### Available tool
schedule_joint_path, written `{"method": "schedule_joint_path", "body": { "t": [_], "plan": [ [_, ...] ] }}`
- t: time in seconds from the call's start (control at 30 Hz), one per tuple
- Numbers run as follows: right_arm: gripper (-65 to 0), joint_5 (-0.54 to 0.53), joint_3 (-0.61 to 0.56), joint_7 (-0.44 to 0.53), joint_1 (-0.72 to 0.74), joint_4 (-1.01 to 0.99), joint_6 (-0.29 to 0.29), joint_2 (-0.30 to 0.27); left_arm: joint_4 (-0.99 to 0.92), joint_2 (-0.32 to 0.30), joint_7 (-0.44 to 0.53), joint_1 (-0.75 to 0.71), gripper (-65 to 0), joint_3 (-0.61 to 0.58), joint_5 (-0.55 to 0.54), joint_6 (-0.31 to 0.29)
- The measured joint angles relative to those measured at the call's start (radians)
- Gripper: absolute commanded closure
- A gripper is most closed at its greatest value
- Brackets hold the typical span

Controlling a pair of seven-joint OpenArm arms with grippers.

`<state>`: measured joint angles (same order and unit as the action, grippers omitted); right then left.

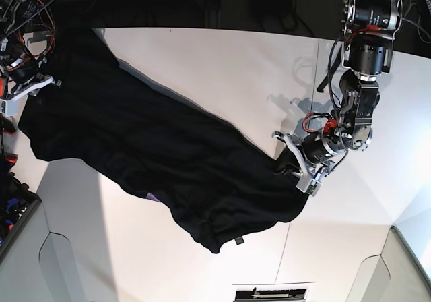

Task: Layout the t-shirt on the table in an organized manner, then fold the t-shirt properly

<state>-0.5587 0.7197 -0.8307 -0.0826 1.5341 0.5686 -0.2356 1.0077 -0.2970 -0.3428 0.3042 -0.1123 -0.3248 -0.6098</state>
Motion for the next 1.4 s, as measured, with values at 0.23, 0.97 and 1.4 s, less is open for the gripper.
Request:
{"method": "schedule_joint_path", "body": {
  "t": [0.23, 0.97, 1.4],
  "plan": [
    [0.0, -0.029, 0.0, 0.0, -0.004, 0.0, 0.0, 0.0, -0.061, -0.085, 0.036, 0.066, -1.3, 0.0, 0.087, 0.045],
    [0.0, 0.106, -0.152, 0.169, 0.033, 0.0, -0.012, 0.016, 0.337, -0.072, -0.35, 0.056, -1.3, -0.002, -0.457, -0.083],
    [0.0, 0.273, -0.254, 0.144, 0.091, -0.005, -0.035, -0.012, 0.235, 0.037, -0.272, -0.128, -1.3, -0.004, -0.279, -0.083]
  ]
}}
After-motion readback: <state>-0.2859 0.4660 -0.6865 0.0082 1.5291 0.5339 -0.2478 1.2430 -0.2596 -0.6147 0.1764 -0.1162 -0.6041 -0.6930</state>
